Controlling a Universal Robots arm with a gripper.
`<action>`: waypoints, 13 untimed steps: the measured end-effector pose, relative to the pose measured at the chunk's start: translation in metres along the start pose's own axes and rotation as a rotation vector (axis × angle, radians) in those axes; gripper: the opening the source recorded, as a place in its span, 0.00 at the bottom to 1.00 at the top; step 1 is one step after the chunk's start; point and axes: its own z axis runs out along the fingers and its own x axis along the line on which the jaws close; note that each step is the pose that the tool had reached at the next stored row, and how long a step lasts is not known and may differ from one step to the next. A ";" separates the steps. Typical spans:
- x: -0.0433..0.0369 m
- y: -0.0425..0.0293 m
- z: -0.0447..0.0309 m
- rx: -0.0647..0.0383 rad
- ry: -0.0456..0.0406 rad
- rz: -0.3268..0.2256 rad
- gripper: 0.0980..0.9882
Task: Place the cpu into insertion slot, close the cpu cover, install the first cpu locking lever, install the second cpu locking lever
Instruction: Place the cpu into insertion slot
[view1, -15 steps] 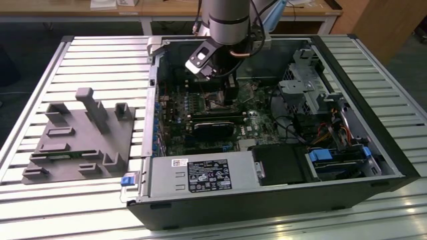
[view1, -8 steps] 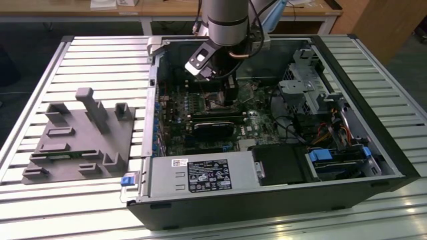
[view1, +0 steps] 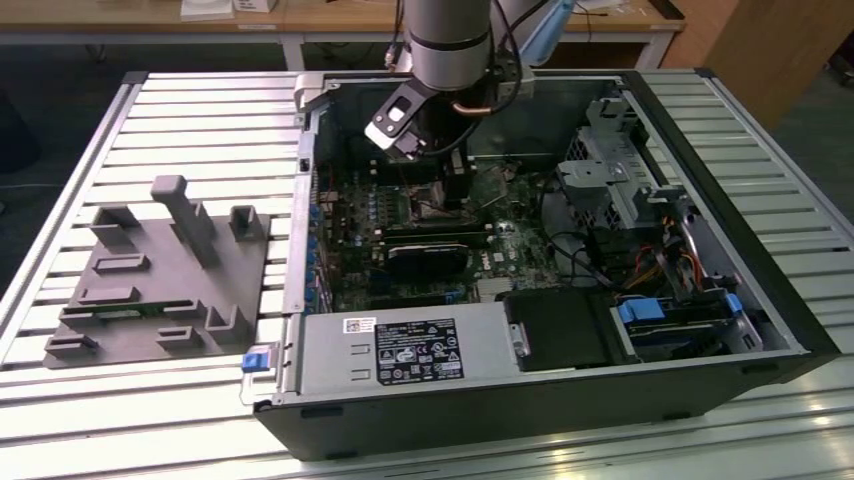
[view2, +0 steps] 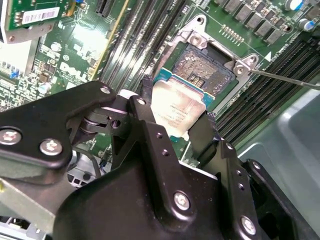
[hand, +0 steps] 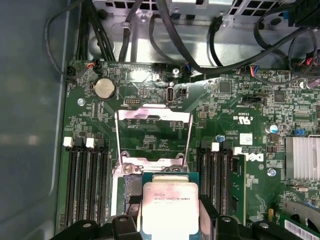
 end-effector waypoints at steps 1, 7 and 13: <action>0.0009 -0.0008 0.0002 0.000 0.0000 0.000 0.50; 0.0061 -0.0057 0.0030 0.000 0.0002 0.000 0.50; 0.0083 -0.0081 0.0080 0.000 0.0002 0.000 0.50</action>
